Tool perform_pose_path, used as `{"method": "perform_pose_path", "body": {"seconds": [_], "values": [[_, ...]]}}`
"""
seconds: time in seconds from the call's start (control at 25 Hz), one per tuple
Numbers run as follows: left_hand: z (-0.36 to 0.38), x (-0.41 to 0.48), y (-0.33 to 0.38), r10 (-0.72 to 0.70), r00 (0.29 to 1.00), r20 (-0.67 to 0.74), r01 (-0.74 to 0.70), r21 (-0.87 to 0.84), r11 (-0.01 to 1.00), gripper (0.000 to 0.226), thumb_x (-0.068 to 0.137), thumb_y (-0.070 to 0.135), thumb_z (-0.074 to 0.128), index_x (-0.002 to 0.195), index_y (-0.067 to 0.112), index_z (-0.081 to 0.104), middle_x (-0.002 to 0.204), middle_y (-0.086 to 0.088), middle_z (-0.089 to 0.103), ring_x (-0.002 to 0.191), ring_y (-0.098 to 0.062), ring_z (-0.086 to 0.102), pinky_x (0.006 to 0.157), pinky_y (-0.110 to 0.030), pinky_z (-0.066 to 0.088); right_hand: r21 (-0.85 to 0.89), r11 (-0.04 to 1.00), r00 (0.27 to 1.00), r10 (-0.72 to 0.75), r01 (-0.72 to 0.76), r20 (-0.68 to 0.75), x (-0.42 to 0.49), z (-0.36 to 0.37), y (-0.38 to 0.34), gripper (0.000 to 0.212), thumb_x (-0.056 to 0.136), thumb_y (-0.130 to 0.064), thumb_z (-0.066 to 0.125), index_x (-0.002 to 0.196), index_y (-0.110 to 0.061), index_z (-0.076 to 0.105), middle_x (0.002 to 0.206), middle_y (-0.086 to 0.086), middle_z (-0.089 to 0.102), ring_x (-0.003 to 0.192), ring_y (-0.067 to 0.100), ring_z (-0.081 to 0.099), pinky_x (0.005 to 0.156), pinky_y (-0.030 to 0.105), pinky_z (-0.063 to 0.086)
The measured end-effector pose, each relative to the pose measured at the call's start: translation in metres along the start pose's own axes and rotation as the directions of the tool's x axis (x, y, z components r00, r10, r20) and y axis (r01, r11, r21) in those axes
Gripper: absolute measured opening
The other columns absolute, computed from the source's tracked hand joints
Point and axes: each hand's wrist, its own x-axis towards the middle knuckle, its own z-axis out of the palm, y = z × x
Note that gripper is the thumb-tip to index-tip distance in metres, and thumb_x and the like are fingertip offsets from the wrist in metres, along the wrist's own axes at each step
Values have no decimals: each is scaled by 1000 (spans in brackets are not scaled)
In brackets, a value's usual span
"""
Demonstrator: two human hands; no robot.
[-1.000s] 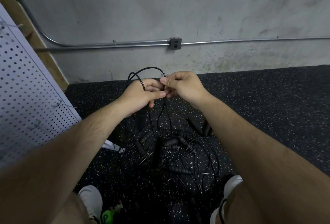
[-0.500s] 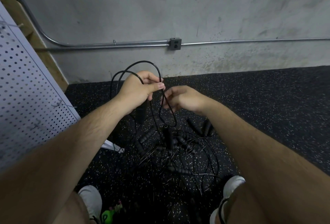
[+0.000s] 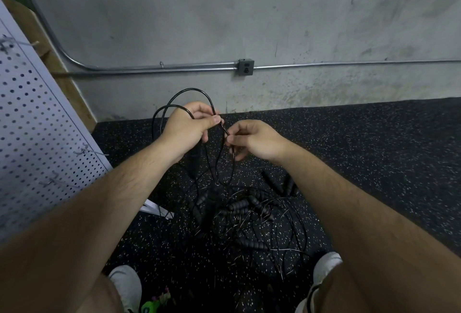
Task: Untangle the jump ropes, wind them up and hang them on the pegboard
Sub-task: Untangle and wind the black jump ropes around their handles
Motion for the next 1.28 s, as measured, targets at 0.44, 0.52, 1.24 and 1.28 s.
{"method": "perform_pose_path", "body": {"seconds": [0.44, 0.52, 1.24, 1.28], "values": [[0, 0, 2, -8, 1000, -29, 4, -142, 990, 9, 92, 3, 68, 100, 6, 69, 92, -6, 78, 46, -13, 48, 60, -30, 47, -258, 961, 994, -110, 102, -17, 4, 3, -2, 11, 99, -17, 61, 105, -15, 69, 88, -10, 69, 70, -8, 59, 71, 15, 42], [1, -1, 1, 10, 1000, -26, -13, -136, 991, 9, 93, 3, 68, 101, 7, 70, 94, -8, 78, 48, -14, 48, 63, -32, 47, -276, 958, 997, -75, 74, 5, 4, 1, -2, 10, 98, -14, 61, 104, -12, 68, 88, 2, 72, 68, 3, 61, 65, 18, 43], [-8, 3, 2, 72, 995, -71, -82, -155, 984, 8, 92, 9, 70, 98, 14, 72, 82, -12, 74, 47, -12, 49, 71, -42, 49, -446, 891, 992, 38, -89, -121, 6, 6, 27, 17, 88, -7, 62, 97, -20, 67, 89, 0, 73, 74, 19, 73, 63, 37, 63], [-8, 3, 2, 72, 995, -75, -84, -162, 983, 8, 93, 8, 69, 99, 13, 71, 86, -10, 75, 46, -13, 48, 69, -40, 49, -436, 896, 991, 26, -81, -132, 5, 7, 25, 17, 88, -5, 62, 97, -19, 66, 90, 0, 72, 71, 17, 74, 60, 35, 62]]}}
